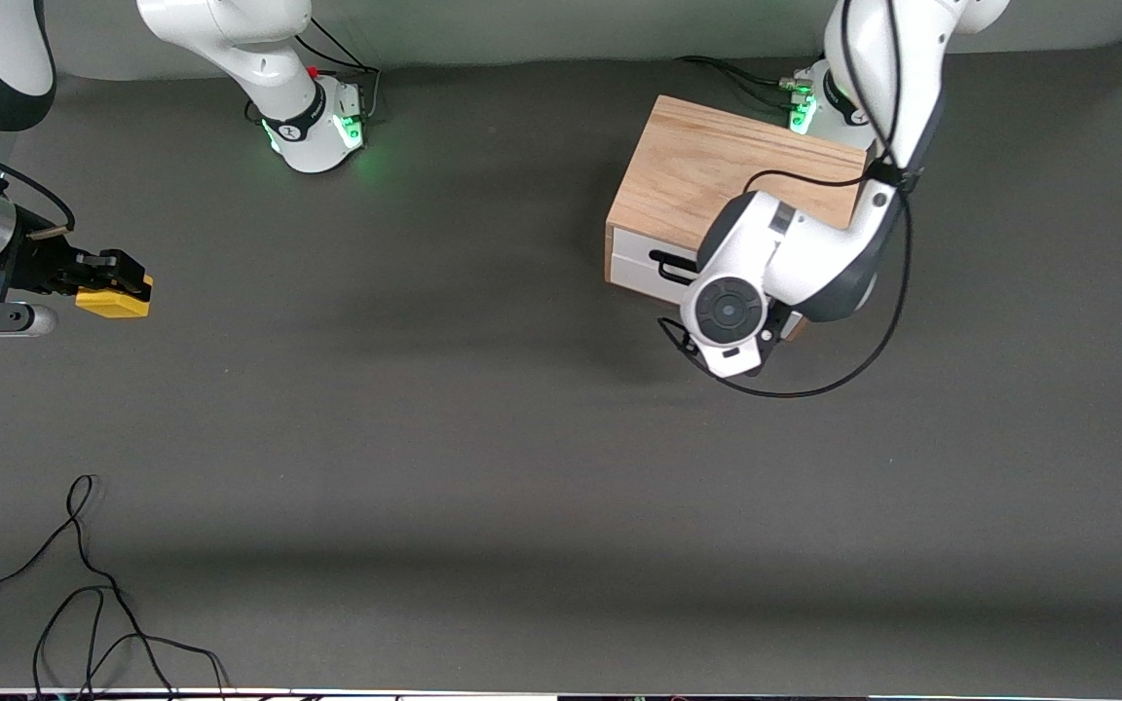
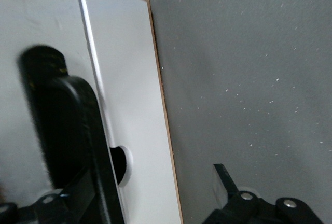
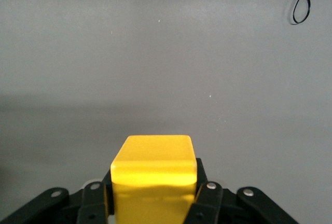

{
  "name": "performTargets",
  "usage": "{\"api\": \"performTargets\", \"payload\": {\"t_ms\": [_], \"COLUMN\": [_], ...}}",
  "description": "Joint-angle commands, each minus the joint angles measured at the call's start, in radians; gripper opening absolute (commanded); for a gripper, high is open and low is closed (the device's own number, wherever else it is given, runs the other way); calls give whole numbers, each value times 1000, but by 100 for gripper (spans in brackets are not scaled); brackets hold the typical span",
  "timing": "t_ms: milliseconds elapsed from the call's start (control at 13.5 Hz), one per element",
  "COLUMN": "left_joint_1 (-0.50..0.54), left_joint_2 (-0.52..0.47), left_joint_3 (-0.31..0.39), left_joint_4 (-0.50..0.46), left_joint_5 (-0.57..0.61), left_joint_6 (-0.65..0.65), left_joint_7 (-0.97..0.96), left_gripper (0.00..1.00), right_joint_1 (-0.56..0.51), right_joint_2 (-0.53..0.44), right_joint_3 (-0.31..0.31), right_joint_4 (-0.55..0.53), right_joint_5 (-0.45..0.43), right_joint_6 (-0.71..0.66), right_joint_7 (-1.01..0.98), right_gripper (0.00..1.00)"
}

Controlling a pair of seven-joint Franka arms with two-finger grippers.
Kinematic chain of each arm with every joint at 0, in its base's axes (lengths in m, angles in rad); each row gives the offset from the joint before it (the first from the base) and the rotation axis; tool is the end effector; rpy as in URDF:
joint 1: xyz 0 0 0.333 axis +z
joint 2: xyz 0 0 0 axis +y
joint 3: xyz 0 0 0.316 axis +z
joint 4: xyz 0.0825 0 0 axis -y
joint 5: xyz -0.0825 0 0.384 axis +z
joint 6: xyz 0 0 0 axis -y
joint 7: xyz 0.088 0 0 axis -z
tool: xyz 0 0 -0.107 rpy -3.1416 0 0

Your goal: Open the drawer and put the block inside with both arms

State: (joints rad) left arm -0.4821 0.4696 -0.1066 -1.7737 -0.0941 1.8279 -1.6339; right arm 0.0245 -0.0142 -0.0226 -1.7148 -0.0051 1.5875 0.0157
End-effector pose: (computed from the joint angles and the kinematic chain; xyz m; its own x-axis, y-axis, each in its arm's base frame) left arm 0.5021 -0.3396 0.2715 0.4423 0.8917 -0.0958 0.7988 -0.4403 -0.4099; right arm 0.5448 0.0004 0.5660 0.9935 -0.0137 -0.1128 -0.0130 -0.9999 0.0065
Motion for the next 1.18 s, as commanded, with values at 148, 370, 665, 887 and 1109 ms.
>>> {"api": "performTargets", "payload": {"t_ms": [148, 370, 665, 887, 1109], "left_joint_1": [-10, -10, -7, 0, -1], "left_joint_2": [4, 4, 1, -14, -22], "left_joint_3": [15, 16, 16, 16, 18], "left_joint_4": [3, 5, 5, 8, 8], "left_joint_5": [7, 7, 8, 51, 60], "left_joint_6": [25, 105, 207, 254, 316], "left_joint_7": [-26, -24, -7, -7, -4], "left_gripper": [100, 100, 100, 100, 100], "right_joint_1": [8, 8, 8, 6, 6], "right_joint_2": [-4, -4, -3, -3, -1], "right_joint_3": [-5, -5, -5, -5, -5], "right_joint_4": [-5, -5, -6, -6, -6], "right_joint_5": [-7, -7, -7, -7, -7], "right_joint_6": [11, 11, 11, 11, 11], "right_joint_7": [24, 24, 24, 24, 24], "right_gripper": [26, 26, 26, 26, 26]}}
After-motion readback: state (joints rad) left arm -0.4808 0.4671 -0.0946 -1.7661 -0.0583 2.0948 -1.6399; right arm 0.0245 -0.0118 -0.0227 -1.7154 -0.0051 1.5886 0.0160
